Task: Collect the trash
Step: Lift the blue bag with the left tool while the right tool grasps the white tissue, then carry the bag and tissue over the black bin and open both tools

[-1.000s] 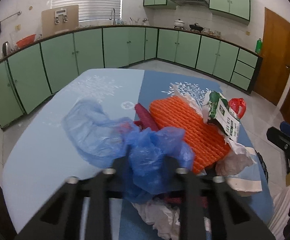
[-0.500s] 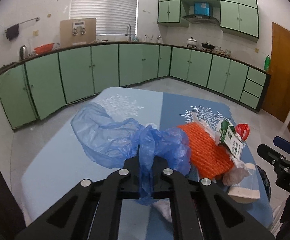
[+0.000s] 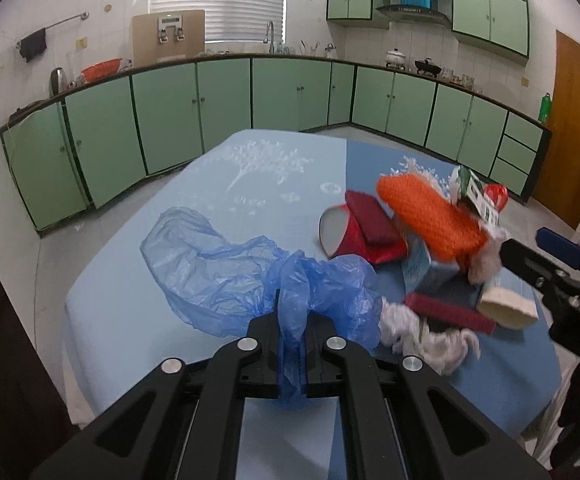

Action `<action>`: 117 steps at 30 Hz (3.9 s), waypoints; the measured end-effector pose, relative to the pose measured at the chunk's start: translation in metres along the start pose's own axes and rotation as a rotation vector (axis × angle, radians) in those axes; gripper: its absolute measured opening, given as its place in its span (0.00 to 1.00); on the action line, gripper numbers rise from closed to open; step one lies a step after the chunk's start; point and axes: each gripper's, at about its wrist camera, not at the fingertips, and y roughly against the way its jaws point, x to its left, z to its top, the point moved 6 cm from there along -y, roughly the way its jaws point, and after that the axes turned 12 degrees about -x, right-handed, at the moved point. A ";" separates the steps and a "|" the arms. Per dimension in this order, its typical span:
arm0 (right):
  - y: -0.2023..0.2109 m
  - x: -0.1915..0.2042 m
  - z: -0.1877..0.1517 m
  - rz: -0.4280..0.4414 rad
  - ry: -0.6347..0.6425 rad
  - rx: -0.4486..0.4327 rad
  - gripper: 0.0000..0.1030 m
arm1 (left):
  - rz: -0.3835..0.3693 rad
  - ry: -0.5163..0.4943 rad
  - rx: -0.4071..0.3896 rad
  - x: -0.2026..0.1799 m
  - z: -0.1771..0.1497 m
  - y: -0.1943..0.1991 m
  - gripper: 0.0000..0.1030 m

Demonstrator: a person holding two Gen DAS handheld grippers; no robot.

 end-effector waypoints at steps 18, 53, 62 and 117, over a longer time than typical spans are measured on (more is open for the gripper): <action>-0.009 0.040 -0.051 0.108 0.022 0.115 0.47 | -0.014 -0.009 0.036 0.006 -0.028 0.009 0.05; -0.013 0.045 -0.053 0.205 0.003 0.159 0.14 | -0.015 -0.001 0.063 0.010 -0.040 0.008 0.04; 0.019 0.043 0.006 0.296 -0.076 0.016 0.14 | -0.042 0.010 -0.008 0.003 -0.007 0.025 0.04; 0.065 -0.373 -0.085 -0.506 -0.340 0.060 0.20 | -0.741 -0.347 0.143 -0.423 -0.004 -0.094 0.07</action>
